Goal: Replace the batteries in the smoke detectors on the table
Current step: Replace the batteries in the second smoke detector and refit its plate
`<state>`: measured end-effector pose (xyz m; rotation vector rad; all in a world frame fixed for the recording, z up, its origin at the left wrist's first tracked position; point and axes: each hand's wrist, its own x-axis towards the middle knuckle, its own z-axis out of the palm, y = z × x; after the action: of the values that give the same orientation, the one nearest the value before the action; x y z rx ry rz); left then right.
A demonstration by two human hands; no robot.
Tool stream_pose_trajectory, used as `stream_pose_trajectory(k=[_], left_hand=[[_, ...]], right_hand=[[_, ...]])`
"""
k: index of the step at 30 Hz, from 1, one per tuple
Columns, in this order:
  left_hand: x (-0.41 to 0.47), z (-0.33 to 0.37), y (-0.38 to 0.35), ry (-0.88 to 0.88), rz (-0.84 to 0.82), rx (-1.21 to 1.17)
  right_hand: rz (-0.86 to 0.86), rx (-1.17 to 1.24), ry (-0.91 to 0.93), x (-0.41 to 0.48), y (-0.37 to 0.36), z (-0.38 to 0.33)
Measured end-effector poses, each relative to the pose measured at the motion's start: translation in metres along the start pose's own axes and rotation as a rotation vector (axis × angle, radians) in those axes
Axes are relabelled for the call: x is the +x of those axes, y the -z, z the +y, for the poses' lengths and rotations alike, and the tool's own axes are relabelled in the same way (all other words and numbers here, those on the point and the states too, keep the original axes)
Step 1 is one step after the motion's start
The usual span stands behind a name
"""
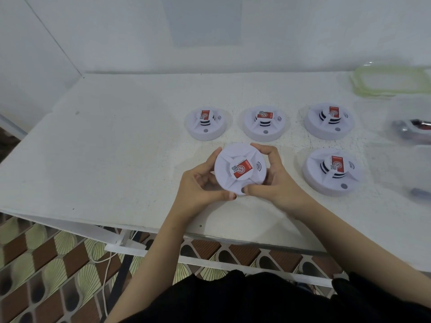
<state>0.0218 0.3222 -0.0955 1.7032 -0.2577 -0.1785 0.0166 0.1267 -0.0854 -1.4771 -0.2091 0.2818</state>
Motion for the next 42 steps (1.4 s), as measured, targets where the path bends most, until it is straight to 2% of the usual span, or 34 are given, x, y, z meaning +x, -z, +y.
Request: stream_pose_trajectory(k=[9,19,42], left_hand=[[0.003,-0.007,0.003,-0.013,-0.012,-0.023],[0.004,-0.008,0.005,-0.003,-0.008,-0.017],[0.004,-0.006,0.004,-0.006,-0.003,0.011]], right_hand=[[-0.048,0.060,-0.043,0.001,0.007,0.001],[-0.103,0.317,-0.085,0.004,0.014,0.005],[-0.076,0.351,-0.091,0.004,0.014,0.006]])
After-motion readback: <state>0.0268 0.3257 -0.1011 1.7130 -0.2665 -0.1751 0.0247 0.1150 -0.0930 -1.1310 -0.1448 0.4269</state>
